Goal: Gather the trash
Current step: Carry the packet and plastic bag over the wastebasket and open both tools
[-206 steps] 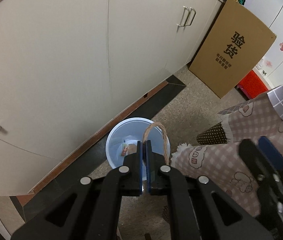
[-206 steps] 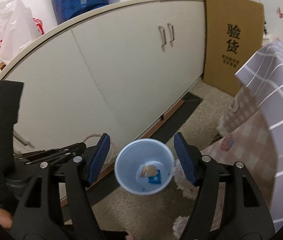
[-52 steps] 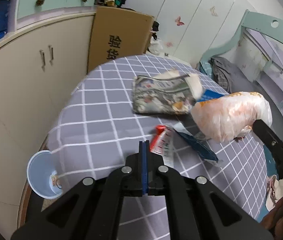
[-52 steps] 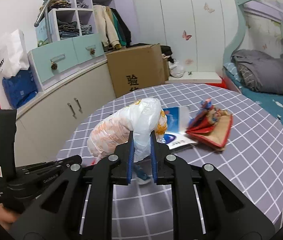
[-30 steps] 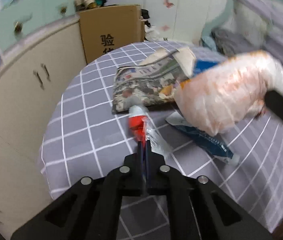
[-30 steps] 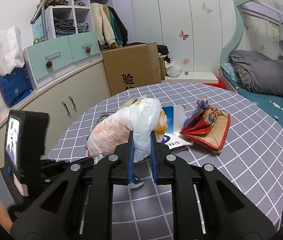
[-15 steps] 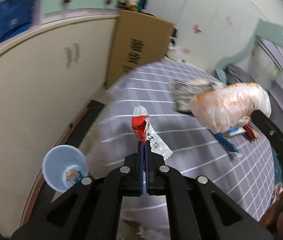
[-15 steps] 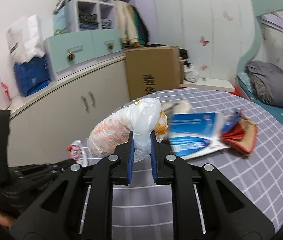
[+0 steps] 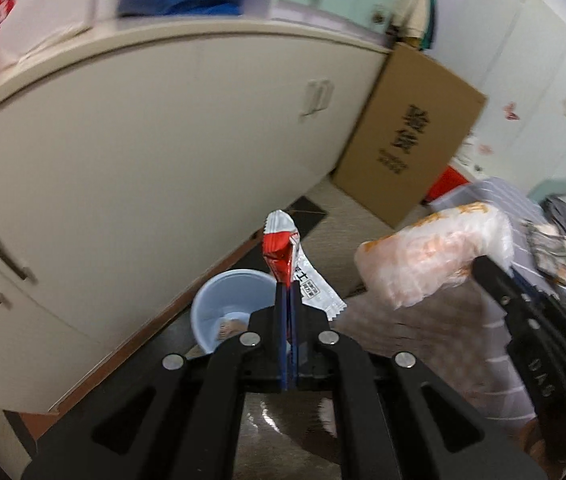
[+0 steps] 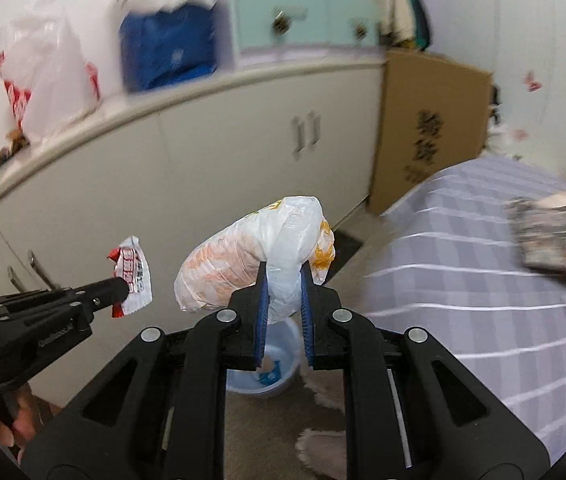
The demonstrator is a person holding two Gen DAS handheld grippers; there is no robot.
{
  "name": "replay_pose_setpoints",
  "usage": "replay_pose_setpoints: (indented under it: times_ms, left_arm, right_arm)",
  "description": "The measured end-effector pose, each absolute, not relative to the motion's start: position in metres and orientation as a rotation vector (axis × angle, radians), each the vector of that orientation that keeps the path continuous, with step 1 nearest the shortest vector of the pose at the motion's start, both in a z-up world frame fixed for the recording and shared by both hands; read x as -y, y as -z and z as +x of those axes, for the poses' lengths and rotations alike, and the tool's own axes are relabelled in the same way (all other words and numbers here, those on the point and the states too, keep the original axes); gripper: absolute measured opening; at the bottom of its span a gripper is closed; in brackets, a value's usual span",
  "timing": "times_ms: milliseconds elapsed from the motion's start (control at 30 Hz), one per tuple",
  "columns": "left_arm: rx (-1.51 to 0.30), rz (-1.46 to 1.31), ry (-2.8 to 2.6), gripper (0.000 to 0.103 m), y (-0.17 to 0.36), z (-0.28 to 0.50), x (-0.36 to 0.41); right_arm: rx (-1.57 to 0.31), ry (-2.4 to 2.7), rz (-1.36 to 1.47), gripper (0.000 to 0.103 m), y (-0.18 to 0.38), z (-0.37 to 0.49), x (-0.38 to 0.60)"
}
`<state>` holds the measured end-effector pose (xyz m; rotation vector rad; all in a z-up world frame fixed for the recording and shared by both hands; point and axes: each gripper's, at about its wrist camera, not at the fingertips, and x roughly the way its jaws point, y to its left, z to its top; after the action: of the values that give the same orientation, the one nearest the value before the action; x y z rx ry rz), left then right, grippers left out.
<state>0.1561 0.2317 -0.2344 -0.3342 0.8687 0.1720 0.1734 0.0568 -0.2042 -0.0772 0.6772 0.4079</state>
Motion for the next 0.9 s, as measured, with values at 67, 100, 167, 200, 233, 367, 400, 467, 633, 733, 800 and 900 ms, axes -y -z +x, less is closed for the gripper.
replay_pose_setpoints:
  times_ms: [67, 100, 167, 200, 233, 367, 400, 467, 633, 733, 800, 900]
  left_arm:
    - [-0.891, -0.336, -0.207, 0.001, 0.247, 0.161, -0.248]
    - [-0.899, -0.337, -0.221, 0.001, 0.251, 0.164, -0.254]
    - [-0.923, -0.348, -0.244, 0.001, 0.263, 0.172, -0.268]
    - [-0.932, -0.358, -0.249, 0.001, 0.268, 0.175, -0.273]
    - [-0.939, -0.362, -0.25, 0.001, 0.271, 0.177, -0.276]
    - [-0.972, -0.368, -0.244, 0.001, 0.289, 0.188, -0.284]
    - [-0.978, -0.368, -0.239, 0.001, 0.293, 0.191, -0.283]
    - [-0.992, -0.373, -0.228, 0.001, 0.301, 0.196, -0.282]
    - [-1.021, -0.36, -0.2, 0.001, 0.314, 0.206, -0.273]
    - [-1.03, -0.355, -0.184, 0.002, 0.315, 0.217, -0.268]
    - [-1.028, -0.349, -0.177, 0.002, 0.312, 0.223, -0.264]
    - [-1.013, -0.339, -0.172, 0.002, 0.304, 0.226, -0.261]
  right_arm:
    - [-0.698, -0.425, -0.079, 0.017, 0.221, 0.188, -0.079]
    - [-0.702, -0.432, -0.077, 0.024, 0.228, 0.195, -0.086]
    - [-0.716, -0.439, -0.097, 0.052, 0.241, 0.209, -0.102]
    - [-0.733, -0.449, -0.101, 0.064, 0.249, 0.217, -0.109]
    - [-0.744, -0.454, -0.103, 0.064, 0.254, 0.222, -0.113]
    - [-0.785, -0.445, -0.101, 0.064, 0.27, 0.23, -0.116]
    - [-0.787, -0.446, -0.095, 0.064, 0.271, 0.229, -0.115]
    - [-0.794, -0.443, -0.094, 0.064, 0.275, 0.227, -0.114]
    - [-0.794, -0.441, -0.062, 0.065, 0.274, 0.231, -0.106]
    - [-0.783, -0.436, -0.04, 0.065, 0.272, 0.23, -0.101]
    - [-0.765, -0.425, -0.024, 0.065, 0.268, 0.23, -0.097]
    - [-0.73, -0.409, 0.013, 0.068, 0.26, 0.23, -0.088]
